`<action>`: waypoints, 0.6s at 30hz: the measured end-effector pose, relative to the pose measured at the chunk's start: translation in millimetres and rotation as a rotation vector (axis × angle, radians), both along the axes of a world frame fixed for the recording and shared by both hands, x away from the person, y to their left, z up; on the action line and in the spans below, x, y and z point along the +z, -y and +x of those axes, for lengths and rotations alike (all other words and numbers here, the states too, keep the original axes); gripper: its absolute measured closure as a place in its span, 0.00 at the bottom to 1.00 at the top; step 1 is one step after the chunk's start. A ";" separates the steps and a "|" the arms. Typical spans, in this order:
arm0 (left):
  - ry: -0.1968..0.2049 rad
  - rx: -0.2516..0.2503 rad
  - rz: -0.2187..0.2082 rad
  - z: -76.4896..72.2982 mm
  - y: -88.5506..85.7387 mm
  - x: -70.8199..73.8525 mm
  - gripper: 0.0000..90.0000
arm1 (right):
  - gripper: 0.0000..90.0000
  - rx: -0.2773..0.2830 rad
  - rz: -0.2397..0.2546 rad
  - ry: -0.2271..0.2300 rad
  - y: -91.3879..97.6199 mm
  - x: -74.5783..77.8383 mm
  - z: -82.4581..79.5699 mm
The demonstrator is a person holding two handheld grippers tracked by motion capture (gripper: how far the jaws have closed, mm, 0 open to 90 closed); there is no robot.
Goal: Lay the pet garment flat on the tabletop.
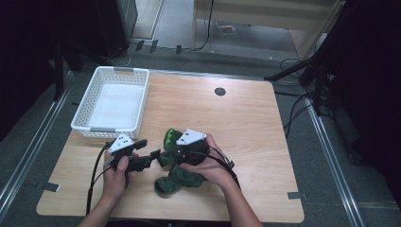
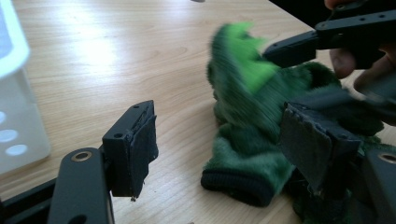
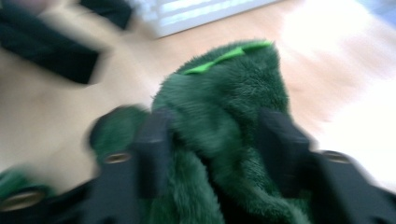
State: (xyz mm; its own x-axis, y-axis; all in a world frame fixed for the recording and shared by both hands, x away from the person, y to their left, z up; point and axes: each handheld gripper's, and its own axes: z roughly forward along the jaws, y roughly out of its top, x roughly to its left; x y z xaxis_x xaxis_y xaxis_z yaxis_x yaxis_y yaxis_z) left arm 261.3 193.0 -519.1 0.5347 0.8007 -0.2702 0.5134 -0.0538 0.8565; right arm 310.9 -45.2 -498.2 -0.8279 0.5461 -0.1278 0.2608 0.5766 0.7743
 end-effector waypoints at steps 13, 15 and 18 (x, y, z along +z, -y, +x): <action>-0.024 0.008 -0.002 6.1 -0.9 -3.1 0.31 | 0.56 -0.303 0.216 -0.130 38.0 20.4 56.5; -0.034 0.021 0.002 9.8 4.4 -4.4 0.31 | 0.51 -0.223 0.214 -0.158 30.6 22.4 50.6; -0.060 0.009 0.036 12.9 19.1 -5.3 0.28 | 0.57 -0.261 0.081 -0.133 22.6 13.4 51.7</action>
State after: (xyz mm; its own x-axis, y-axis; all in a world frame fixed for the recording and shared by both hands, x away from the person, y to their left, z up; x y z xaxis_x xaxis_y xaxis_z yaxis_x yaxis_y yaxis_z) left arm 274.2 174.0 -524.5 0.5114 0.8151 -0.2723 0.5641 -0.0793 0.8219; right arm 362.7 -67.8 -484.8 -0.6646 0.7468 0.0244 0.4940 0.4147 0.7642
